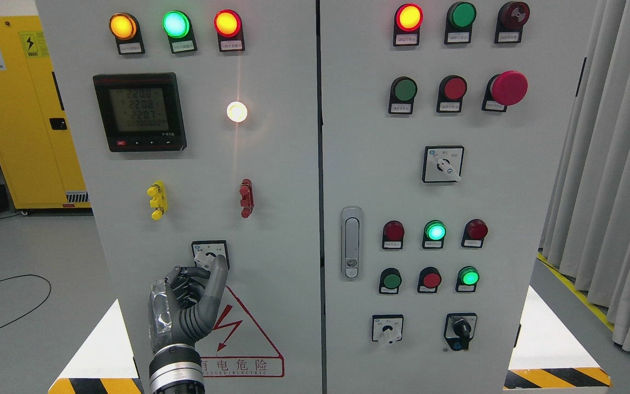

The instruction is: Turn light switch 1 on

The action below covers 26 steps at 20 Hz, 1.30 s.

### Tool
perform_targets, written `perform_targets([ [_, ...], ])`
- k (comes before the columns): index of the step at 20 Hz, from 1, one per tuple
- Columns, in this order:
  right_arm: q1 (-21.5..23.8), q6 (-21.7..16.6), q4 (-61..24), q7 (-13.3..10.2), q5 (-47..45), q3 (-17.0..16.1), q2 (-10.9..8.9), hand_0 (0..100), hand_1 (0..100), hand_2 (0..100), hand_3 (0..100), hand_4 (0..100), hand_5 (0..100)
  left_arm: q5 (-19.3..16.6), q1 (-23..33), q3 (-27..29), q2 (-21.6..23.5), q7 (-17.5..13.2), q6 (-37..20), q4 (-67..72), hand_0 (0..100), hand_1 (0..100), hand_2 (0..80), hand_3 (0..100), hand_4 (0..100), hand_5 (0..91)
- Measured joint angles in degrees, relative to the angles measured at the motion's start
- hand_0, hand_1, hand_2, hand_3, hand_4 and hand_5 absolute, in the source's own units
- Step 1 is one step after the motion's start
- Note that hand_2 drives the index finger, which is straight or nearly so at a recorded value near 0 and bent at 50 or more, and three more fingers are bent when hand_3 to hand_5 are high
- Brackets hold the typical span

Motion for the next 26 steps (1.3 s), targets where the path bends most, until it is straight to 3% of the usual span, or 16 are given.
perform_targets([
  [13, 0.0, 0.0, 0.0, 0.0, 0.0, 0.0, 0.00, 0, 50, 4, 0, 0, 0, 1.8, 7.4, 0.9, 0.6, 0.1, -10.1, -2.0, 10, 38, 63.5, 96, 91, 80.3],
  [20, 0.0, 0.0, 0.0, 0.0, 0.0, 0.0, 0.00, 0, 50, 4, 0, 0, 0, 8.0, 15.4, 4.7, 1.3, -8.7, -19.5, -1.4, 12, 32, 59.4, 97, 94, 85.3],
  [26, 0.0, 0.0, 0.0, 0.0, 0.0, 0.0, 0.00, 0, 50, 4, 0, 0, 0, 10.5, 21.4, 8.2, 2.0, -12.2, -25.2, 1.7, 12, 29, 53.9, 95, 93, 80.3],
])
